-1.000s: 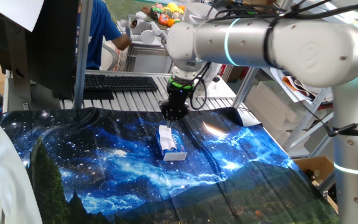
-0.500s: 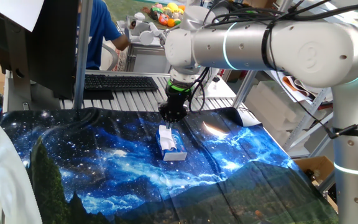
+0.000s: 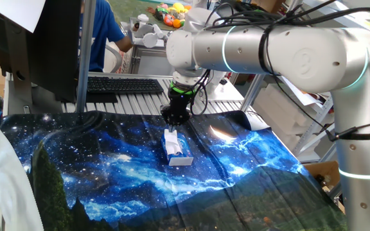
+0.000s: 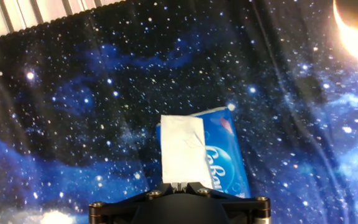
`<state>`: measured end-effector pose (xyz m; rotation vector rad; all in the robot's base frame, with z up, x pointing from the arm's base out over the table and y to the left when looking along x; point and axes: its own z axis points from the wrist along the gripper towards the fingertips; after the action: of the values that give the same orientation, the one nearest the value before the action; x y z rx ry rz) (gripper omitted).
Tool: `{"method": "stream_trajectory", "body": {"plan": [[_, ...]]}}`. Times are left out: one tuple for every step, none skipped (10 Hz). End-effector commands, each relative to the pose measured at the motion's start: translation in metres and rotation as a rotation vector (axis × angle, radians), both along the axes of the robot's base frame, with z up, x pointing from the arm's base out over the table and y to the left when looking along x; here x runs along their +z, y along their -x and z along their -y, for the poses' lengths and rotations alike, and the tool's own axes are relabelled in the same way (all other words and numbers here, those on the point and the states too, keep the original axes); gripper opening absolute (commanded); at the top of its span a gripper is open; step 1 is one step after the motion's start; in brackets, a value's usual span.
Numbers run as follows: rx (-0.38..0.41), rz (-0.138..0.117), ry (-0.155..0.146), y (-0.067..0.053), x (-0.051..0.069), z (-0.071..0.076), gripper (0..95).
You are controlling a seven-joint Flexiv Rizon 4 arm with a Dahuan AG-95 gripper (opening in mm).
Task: Pull out a napkin
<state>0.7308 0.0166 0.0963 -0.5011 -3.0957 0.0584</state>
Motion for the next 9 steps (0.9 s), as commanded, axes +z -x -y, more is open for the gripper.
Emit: {"method": "stream_trajectory", "body": {"plan": [[-0.009, -0.006, 0.001, 0.000, -0.003, 0.000, 0.0], [-0.016, -0.005, 0.004, 0.000, -0.005, -0.001, 0.0], [-0.021, -0.004, 0.002, -0.001, -0.008, -0.001, 0.0], [-0.026, -0.007, 0.004, -0.001, -0.011, -0.001, 19.0], [-0.040, -0.005, 0.000, -0.001, -0.013, -0.002, 19.0], [-0.049, -0.006, -0.003, -0.001, -0.014, -0.002, 38.0], [-0.052, -0.005, -0.003, -0.001, -0.014, -0.002, 38.0], [-0.058, -0.005, -0.003, -0.002, -0.013, -0.003, 38.0], [-0.061, -0.007, -0.003, -0.003, -0.012, -0.004, 38.0]]}}
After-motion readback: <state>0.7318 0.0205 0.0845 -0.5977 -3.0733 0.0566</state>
